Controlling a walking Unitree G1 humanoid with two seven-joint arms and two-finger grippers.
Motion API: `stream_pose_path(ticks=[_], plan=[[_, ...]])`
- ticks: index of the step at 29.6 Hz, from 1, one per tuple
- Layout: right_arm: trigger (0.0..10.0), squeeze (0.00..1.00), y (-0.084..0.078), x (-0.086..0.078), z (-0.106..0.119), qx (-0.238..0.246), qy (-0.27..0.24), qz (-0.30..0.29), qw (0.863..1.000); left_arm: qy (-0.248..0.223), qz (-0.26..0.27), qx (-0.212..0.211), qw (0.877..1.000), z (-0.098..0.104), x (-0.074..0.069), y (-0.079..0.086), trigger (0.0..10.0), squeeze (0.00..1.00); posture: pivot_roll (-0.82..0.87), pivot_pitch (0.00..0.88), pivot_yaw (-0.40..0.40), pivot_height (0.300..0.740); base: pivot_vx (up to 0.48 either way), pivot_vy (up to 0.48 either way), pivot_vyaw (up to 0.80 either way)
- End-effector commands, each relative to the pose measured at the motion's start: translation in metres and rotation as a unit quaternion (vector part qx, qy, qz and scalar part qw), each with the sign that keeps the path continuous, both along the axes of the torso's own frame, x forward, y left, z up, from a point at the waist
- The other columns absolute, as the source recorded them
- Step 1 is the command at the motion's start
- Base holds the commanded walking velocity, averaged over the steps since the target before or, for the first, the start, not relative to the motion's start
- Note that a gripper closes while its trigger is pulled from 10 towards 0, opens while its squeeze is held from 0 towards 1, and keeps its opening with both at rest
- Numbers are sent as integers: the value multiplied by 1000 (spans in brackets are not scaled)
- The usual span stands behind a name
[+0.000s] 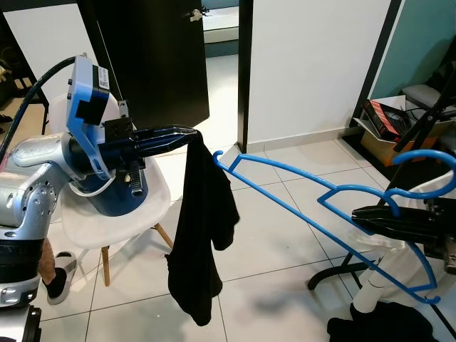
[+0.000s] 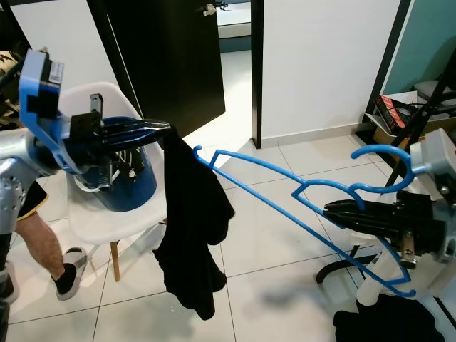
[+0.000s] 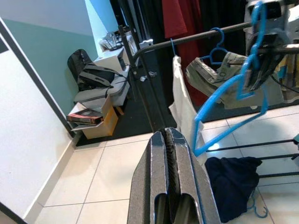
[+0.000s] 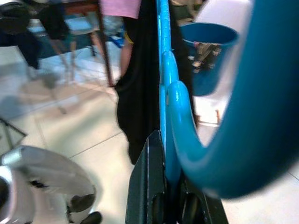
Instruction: Hang hanger
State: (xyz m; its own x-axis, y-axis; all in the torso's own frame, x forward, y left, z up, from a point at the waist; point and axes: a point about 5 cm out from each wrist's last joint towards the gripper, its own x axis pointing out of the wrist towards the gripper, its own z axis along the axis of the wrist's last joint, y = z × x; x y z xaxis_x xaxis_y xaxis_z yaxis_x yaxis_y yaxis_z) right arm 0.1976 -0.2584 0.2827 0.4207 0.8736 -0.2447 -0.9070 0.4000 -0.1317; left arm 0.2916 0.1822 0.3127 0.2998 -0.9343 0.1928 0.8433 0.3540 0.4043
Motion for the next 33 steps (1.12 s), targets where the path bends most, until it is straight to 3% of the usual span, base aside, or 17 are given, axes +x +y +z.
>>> stream_pose_path(ticks=[1, 5, 13, 20, 33], plan=[[10000, 0, 5, -6, 6, -8, -11, 28, 1000, -13, 16, 11, 1000, 5, 2, 6, 10000, 0, -117, 0, 68, 740, 0, 0, 0], [10000, 0, 14, -15, 0, -33, 15, 64, 997, -15, 49, 7, 999, 6, 11, 13, 10000, 0, -120, 0, 69, 740, 0, 0, 0], [10000, 0, 19, -16, -2, -37, 20, 72, 997, -16, 49, 5, 999, 6, 12, 12, 10000, 0, -121, 0, 70, 740, 0, 0, 0], [10000, 0, 29, 3, -13, -28, 16, 22, 999, -25, 17, -5, 1000, 8, 7, -5, 10000, 0, -117, 0, 65, 740, 0, 0, 0], [10000, 0, 27, 7, -13, -42, 17, -5, 999, -29, 16, -8, 999, 9, 7, -5, 10000, 0, -117, 0, 65, 740, 0, 0, 0]])
